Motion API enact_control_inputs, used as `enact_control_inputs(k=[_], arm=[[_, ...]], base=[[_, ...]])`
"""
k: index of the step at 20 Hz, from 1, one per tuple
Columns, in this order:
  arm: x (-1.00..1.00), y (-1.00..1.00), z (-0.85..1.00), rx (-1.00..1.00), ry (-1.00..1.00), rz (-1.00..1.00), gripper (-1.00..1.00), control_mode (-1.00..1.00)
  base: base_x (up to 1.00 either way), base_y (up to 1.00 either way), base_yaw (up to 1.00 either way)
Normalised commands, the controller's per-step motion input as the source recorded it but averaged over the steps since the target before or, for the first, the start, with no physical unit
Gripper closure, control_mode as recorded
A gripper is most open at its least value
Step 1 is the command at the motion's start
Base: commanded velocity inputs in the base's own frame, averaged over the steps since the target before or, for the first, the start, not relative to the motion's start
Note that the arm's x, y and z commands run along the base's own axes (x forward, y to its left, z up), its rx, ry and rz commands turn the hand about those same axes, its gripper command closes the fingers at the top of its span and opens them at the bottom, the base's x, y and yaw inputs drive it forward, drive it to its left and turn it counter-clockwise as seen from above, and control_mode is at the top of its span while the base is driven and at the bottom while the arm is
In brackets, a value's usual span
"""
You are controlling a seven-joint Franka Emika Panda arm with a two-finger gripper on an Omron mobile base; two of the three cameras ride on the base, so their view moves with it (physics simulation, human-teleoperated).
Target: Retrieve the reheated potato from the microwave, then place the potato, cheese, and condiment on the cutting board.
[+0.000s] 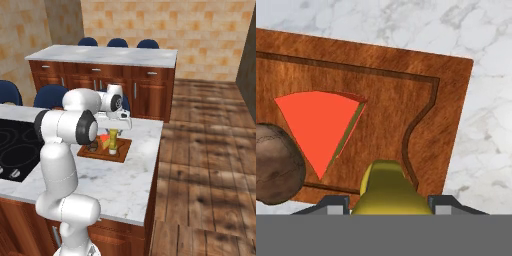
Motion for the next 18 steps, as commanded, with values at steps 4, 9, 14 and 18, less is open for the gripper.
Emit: enact_control_inputs(k=[4,9,14,18], arm=[[-0.03,0.00,-0.12,0.00,0.00,-0.07,1.00,-1.00],[-0.16,0.00,-0.16,0.00,0.00,-0.08,1.00,-1.00],[-0.20,0.02,-0.28,-0.02,0.00,-0.09,1.00,-1.00],[-0.14,0.07,-0.32,-0.07,0.00,-0.09,1.00,-1.00]], base=[[0.00,0.00,0.00],[0.00,0.00,0.00],[0.00,0.00,0.00],[0.00,0.00,0.00]])
